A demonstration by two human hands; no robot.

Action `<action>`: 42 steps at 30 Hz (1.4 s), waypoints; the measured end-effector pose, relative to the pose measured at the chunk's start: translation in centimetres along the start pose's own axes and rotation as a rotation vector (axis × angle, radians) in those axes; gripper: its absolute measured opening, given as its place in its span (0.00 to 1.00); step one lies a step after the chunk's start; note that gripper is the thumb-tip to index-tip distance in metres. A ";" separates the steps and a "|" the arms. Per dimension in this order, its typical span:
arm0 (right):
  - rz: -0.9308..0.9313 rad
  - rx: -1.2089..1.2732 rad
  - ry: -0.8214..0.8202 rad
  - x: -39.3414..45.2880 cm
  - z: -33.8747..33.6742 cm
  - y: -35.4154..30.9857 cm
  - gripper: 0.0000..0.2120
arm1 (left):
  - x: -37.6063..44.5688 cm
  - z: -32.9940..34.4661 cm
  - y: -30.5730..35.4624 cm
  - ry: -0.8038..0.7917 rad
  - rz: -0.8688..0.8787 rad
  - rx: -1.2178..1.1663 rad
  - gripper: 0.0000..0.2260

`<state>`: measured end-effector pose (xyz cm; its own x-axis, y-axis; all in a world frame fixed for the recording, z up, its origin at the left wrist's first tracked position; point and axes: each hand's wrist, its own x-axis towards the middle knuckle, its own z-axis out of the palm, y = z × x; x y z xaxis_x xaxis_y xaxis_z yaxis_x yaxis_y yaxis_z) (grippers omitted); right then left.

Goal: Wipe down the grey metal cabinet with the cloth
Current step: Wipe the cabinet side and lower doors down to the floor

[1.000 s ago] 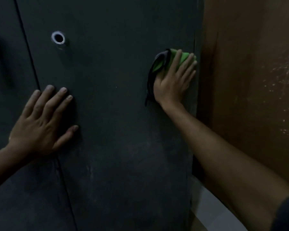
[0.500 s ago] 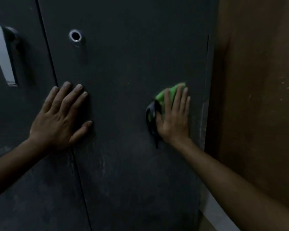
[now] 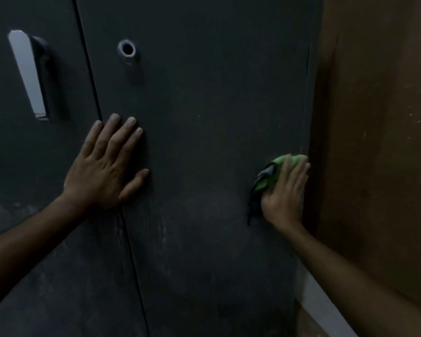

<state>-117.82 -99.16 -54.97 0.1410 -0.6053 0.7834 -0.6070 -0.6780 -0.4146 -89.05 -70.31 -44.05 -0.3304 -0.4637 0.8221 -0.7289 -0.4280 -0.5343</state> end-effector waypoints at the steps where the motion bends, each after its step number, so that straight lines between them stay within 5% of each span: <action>1: 0.249 0.126 0.037 2.3 -0.6 -0.7 0.40 | 0.0 0.0 0.0 -0.002 0.002 -0.004 0.38; 3: 0.481 0.283 0.085 6.5 -1.9 -3.4 0.40 | 0.1 -0.1 0.2 -0.004 0.001 -0.009 0.38; 8: 0.018 0.070 0.048 -2.0 1.9 -4.4 0.39 | 0.0 -0.2 0.0 -0.019 0.005 -0.003 0.38; 10: 0.168 0.085 -0.009 -2.6 1.9 -1.7 0.38 | 0.0 -0.2 0.1 -0.029 -0.005 0.005 0.38; 13: 0.693 0.322 0.042 3.6 -0.1 -1.3 0.34 | 0.1 -0.1 0.2 -0.028 -0.010 0.001 0.38; 14: 0.710 0.304 0.058 4.8 -0.6 -2.4 0.33 | 0.1 -0.2 0.2 -0.028 -0.009 -0.001 0.37; 18: 0.140 0.118 0.025 -2.9 2.1 -4.9 0.38 | 0.1 -0.5 0.1 -0.028 -0.006 0.000 0.37; 20: 0.106 0.039 -0.073 -6.6 2.3 -3.0 0.39 | 0.1 -0.6 0.0 -0.032 0.005 -0.002 0.37; 24: 0.722 0.307 0.002 0.9 0.4 -2.7 0.34 | 0.1 -0.4 0.0 -0.038 0.008 0.003 0.37; 25: 0.728 0.291 0.024 1.9 0.1 -4.1 0.34 | 0.1 -0.3 0.0 -0.042 0.008 0.001 0.37; 30: 0.099 0.079 -0.006 -7.6 3.7 -5.9 0.38 | 0.1 -0.4 -0.2 -0.035 0.026 -0.010 0.37; 36: 0.744 0.318 0.065 -0.3 1.8 -3.8 0.34 | 0.1 -0.8 0.4 -0.038 -0.018 -0.035 0.36; 40: 0.178 0.153 0.071 -5.1 3.5 -5.8 0.39 | 0.0 -1.5 2.1 -0.049 -0.113 -0.117 0.35; 42: 0.064 0.084 -0.011 -8.3 3.7 -3.6 0.39 | -0.8 -1.7 3.9 -0.058 -0.150 -0.170 0.34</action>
<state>-113.89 -93.23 -61.74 0.1133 -0.6526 0.7492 -0.5476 -0.6702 -0.5010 -92.66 -70.32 -46.48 -0.1788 -0.4510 0.8745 -0.8596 -0.3608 -0.3618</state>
